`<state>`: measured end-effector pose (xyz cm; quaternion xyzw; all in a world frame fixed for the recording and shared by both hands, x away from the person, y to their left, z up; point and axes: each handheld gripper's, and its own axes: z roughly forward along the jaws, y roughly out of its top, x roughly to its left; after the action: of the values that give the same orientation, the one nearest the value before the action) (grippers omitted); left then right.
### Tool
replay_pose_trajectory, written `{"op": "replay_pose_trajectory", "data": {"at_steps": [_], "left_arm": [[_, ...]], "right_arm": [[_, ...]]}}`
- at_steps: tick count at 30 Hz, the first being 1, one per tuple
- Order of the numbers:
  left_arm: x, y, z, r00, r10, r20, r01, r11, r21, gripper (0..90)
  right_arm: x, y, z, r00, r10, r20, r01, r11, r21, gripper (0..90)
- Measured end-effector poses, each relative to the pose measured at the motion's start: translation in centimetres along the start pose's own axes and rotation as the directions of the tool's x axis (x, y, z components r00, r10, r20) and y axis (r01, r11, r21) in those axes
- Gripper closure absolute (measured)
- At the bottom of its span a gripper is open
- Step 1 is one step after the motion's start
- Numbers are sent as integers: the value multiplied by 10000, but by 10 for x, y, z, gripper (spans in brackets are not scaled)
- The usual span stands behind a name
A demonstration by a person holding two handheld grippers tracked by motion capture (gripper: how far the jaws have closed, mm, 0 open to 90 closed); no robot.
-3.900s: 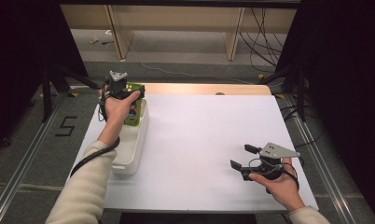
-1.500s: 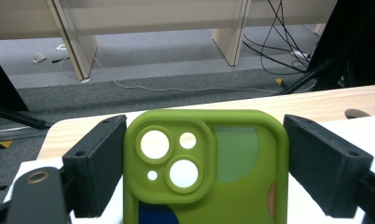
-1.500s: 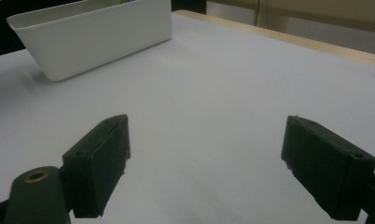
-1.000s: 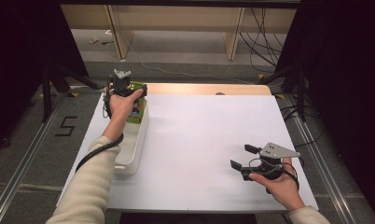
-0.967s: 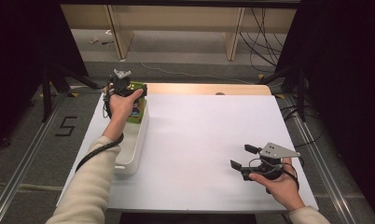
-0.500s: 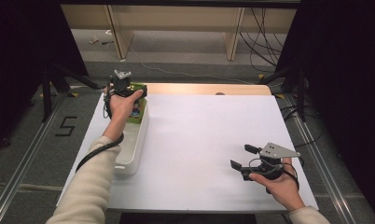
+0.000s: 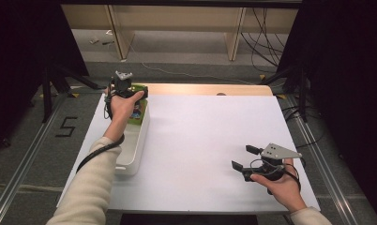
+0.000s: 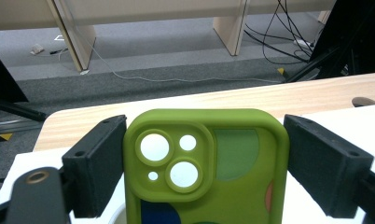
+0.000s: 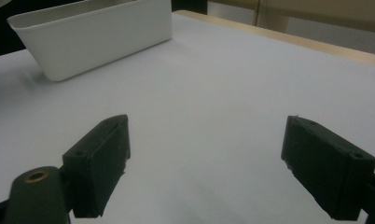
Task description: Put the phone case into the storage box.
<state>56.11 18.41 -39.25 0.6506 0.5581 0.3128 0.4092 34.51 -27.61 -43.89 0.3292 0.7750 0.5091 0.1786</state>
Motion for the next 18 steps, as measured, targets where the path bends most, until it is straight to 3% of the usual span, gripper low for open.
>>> {"op": "replay_pose_trajectory", "data": {"at_steps": [18], "left_arm": [[3,-3,4,10000,9,-36,-8,9995,316,158]], "right_arm": [[0,0,0,10000,-7,-9,7,10000,-11,165]]}}
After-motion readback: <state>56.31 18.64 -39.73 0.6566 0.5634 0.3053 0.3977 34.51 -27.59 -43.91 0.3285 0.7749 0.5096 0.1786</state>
